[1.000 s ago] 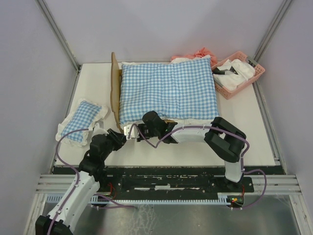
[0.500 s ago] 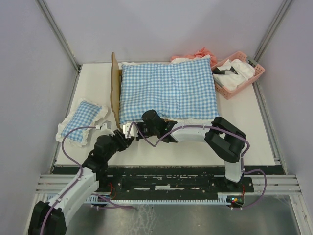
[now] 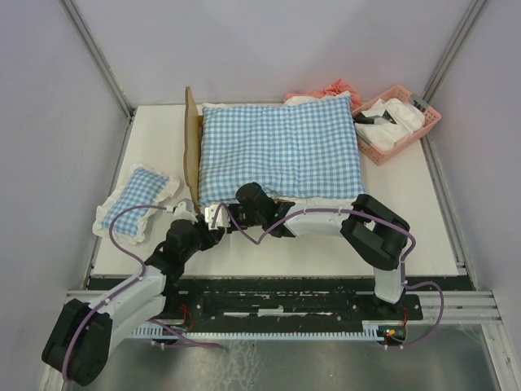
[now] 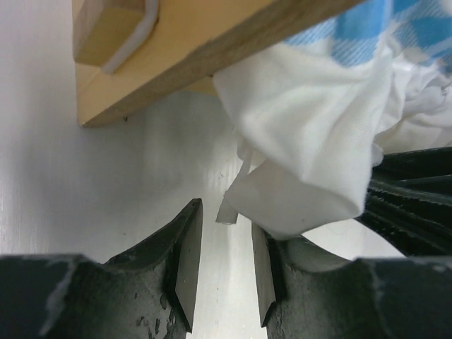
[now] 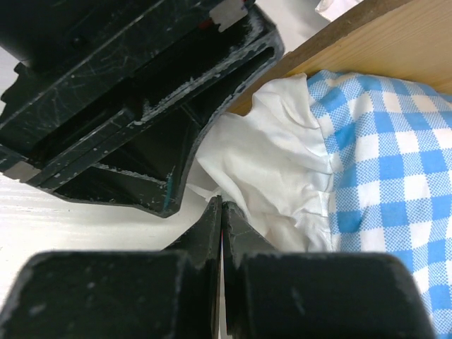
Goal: Set up the pet bed
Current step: Tie the ropes to the bed frame.
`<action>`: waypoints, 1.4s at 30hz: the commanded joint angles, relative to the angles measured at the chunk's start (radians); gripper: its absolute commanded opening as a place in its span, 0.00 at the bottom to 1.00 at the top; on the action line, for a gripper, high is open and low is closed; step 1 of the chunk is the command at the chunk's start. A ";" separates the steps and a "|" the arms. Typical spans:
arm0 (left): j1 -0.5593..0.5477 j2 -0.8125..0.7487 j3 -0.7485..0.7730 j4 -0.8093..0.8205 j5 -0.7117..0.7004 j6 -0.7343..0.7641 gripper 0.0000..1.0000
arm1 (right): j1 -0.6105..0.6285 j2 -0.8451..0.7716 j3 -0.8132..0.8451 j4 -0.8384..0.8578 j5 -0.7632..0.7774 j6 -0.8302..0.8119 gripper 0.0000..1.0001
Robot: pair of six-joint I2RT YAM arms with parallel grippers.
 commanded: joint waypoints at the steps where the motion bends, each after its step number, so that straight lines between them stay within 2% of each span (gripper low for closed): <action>1: -0.006 -0.012 0.047 0.035 -0.063 0.061 0.41 | -0.007 -0.013 0.021 0.034 -0.015 0.013 0.02; 7: -0.007 -0.033 0.045 0.042 -0.086 0.073 0.41 | -0.008 -0.013 0.018 0.039 -0.021 0.012 0.02; 8: -0.007 -0.031 0.044 0.045 -0.087 0.073 0.37 | -0.009 -0.013 0.017 0.039 -0.021 0.011 0.02; 10: -0.006 -0.025 0.047 0.042 -0.085 0.070 0.20 | -0.009 -0.011 0.018 0.039 -0.022 0.011 0.02; 12: -0.006 -0.027 0.050 -0.005 -0.094 0.038 0.07 | -0.011 -0.008 0.018 0.039 -0.025 0.011 0.02; 14: -0.007 -0.046 0.055 -0.079 -0.125 -0.016 0.03 | -0.016 -0.003 0.018 0.036 -0.036 0.006 0.02; 20: -0.006 -0.126 0.044 -0.257 -0.236 -0.133 0.03 | -0.022 0.004 0.027 0.012 -0.032 -0.016 0.02; 30: -0.006 -0.117 0.032 -0.275 -0.229 -0.203 0.03 | -0.021 0.013 0.030 -0.042 -0.109 -0.071 0.02; 37: -0.006 -0.149 -0.008 -0.275 -0.231 -0.239 0.03 | -0.020 0.018 0.053 -0.069 -0.106 -0.085 0.02; 42: -0.006 -0.210 0.019 -0.259 -0.255 -0.172 0.25 | -0.022 0.016 0.057 -0.073 -0.125 -0.087 0.02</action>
